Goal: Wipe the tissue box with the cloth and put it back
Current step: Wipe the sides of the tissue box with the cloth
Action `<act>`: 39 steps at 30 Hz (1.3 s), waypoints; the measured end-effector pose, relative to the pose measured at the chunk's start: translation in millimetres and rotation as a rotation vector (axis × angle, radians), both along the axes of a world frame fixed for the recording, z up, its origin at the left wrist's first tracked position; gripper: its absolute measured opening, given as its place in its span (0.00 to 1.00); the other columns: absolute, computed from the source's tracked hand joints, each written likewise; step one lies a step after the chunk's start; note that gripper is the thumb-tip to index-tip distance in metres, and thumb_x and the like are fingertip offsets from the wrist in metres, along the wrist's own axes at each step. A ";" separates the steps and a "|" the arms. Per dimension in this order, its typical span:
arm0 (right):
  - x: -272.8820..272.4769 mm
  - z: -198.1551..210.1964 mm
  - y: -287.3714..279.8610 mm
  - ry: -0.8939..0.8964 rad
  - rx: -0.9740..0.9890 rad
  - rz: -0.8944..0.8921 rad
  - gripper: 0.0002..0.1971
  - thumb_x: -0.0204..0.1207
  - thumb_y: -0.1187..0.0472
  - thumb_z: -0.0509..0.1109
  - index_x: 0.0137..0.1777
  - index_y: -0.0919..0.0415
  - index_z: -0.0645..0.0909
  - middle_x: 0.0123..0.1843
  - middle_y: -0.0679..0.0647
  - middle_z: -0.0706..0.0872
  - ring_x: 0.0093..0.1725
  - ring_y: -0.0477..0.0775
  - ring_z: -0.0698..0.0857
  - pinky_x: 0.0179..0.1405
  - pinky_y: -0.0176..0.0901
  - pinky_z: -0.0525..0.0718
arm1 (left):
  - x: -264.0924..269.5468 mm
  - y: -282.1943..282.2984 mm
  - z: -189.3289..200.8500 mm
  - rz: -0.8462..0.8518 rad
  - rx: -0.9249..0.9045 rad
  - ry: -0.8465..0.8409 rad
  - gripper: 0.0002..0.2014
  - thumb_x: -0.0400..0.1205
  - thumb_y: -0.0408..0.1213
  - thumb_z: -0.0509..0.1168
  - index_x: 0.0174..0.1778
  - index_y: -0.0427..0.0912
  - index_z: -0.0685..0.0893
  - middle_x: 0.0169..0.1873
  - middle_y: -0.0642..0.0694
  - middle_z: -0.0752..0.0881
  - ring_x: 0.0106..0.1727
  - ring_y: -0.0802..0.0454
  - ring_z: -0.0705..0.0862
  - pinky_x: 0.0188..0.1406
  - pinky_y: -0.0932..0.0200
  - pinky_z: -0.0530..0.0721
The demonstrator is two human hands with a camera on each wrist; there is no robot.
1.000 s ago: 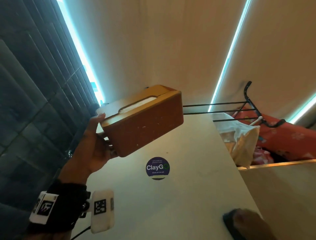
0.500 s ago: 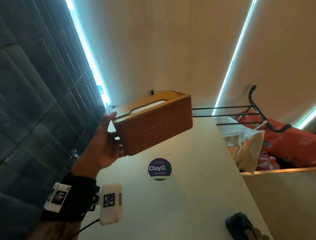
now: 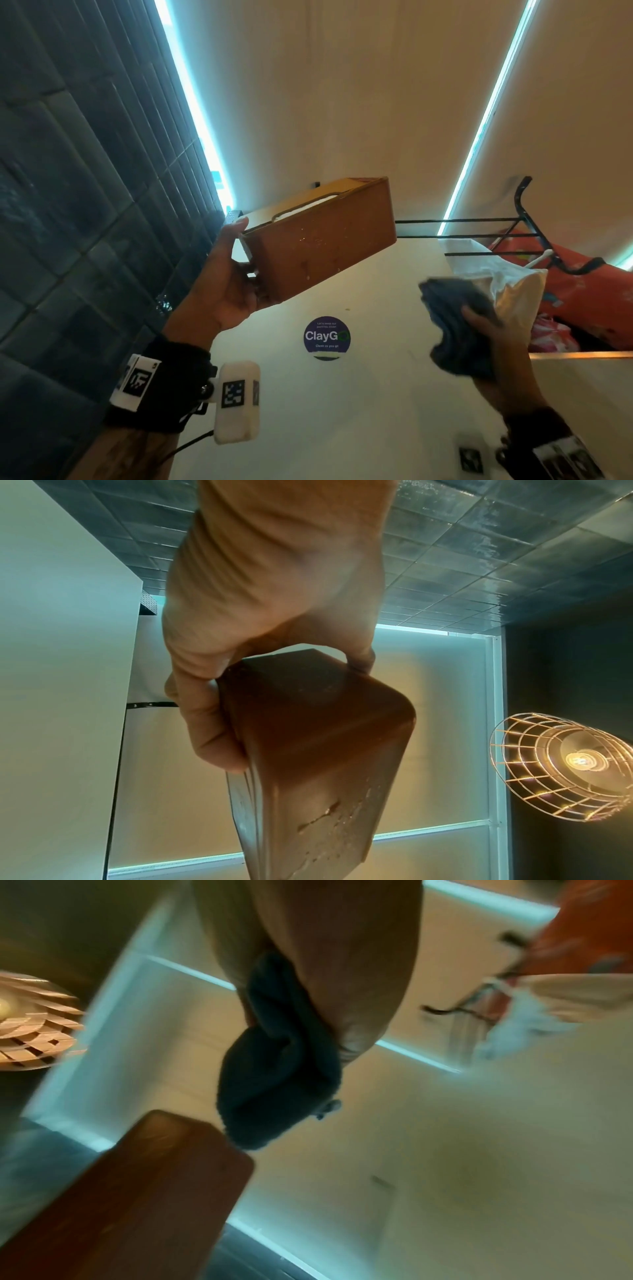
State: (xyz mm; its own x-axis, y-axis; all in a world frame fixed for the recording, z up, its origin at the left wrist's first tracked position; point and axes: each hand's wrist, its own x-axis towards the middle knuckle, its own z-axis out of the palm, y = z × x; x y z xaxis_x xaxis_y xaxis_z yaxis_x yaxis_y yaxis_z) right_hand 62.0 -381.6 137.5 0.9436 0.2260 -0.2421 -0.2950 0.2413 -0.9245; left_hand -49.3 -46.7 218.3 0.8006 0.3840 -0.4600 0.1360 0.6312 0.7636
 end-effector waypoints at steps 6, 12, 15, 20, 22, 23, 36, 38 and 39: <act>22.3 77.2 81.6 -0.652 -0.327 -0.192 0.10 0.90 0.59 0.61 0.59 0.63 0.81 0.43 0.47 0.83 0.43 0.42 0.82 0.42 0.25 0.78 | 5.2 -11.2 10.2 0.008 -0.007 0.016 0.29 0.77 0.66 0.66 0.61 0.46 0.84 0.42 0.38 0.96 0.52 0.35 0.92 0.33 0.45 0.92; 7.0 69.8 138.7 -1.030 -0.543 -0.139 0.34 0.81 0.81 0.53 0.87 0.64 0.62 0.87 0.66 0.67 0.86 0.63 0.68 0.86 0.52 0.66 | 7.4 -18.2 15.2 0.006 -0.024 0.019 0.35 0.77 0.67 0.66 0.68 0.41 0.81 0.48 0.37 0.92 0.52 0.37 0.90 0.29 0.48 0.91; -2.4 62.1 149.7 -1.123 -0.524 -0.129 0.42 0.71 0.82 0.49 0.88 0.63 0.62 0.91 0.66 0.55 0.91 0.66 0.51 0.91 0.49 0.51 | 7.6 -18.0 15.5 0.000 -0.020 0.006 0.34 0.78 0.66 0.65 0.68 0.42 0.81 0.51 0.37 0.90 0.52 0.37 0.90 0.29 0.48 0.91; -43.9 46.9 167.8 -1.376 -0.611 -0.001 0.38 0.72 0.75 0.49 0.85 0.62 0.65 0.89 0.65 0.60 0.89 0.75 0.52 0.83 0.81 0.63 | 9.0 -17.1 14.4 -0.003 -0.009 -0.073 0.30 0.79 0.65 0.65 0.63 0.43 0.87 0.48 0.36 0.94 0.49 0.36 0.94 0.36 0.46 0.91; -42.0 40.4 164.1 -1.482 -0.631 0.030 0.38 0.71 0.76 0.50 0.84 0.62 0.64 0.88 0.63 0.62 0.88 0.74 0.54 0.81 0.82 0.65 | 7.0 -14.4 14.5 0.005 0.004 -0.107 0.28 0.78 0.65 0.66 0.60 0.44 0.90 0.48 0.36 0.94 0.46 0.36 0.95 0.37 0.45 0.91; -33.1 38.9 159.8 -1.483 -0.629 0.013 0.38 0.70 0.77 0.50 0.84 0.62 0.65 0.88 0.64 0.63 0.88 0.73 0.55 0.82 0.79 0.65 | 6.2 -12.8 14.3 0.008 0.008 -0.106 0.28 0.78 0.64 0.66 0.60 0.45 0.89 0.50 0.36 0.94 0.45 0.37 0.95 0.35 0.46 0.91; -62.7 26.7 164.9 -1.646 -0.696 0.090 0.48 0.65 0.83 0.62 0.87 0.58 0.56 0.90 0.57 0.53 0.90 0.73 0.53 0.86 0.75 0.60 | 9.2 -18.3 21.6 -0.083 0.028 -0.188 0.31 0.82 0.64 0.61 0.65 0.41 0.87 0.53 0.36 0.92 0.47 0.39 0.94 0.39 0.47 0.92; -44.6 19.4 156.3 -1.683 -0.688 0.059 0.49 0.66 0.84 0.66 0.87 0.57 0.56 0.89 0.57 0.56 0.90 0.71 0.53 0.87 0.69 0.61 | 6.8 -16.7 22.5 -0.068 0.043 -0.157 0.34 0.80 0.65 0.64 0.71 0.40 0.85 0.63 0.34 0.88 0.51 0.37 0.93 0.42 0.44 0.92; -33.5 17.3 152.0 -1.634 -0.665 0.024 0.46 0.67 0.83 0.65 0.86 0.59 0.58 0.89 0.58 0.58 0.89 0.71 0.54 0.88 0.64 0.60 | 5.8 -16.0 23.5 -0.039 0.054 -0.131 0.36 0.78 0.64 0.66 0.74 0.41 0.83 0.64 0.34 0.87 0.51 0.37 0.93 0.40 0.44 0.91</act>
State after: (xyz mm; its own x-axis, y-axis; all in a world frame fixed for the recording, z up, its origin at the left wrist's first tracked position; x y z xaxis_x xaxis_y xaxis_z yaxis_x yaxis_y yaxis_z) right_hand 28.5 -229.7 154.8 0.2905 0.5074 0.8112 0.9500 -0.2542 -0.1812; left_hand -43.5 -62.7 241.8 0.8670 0.3731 -0.3304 0.0568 0.5847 0.8092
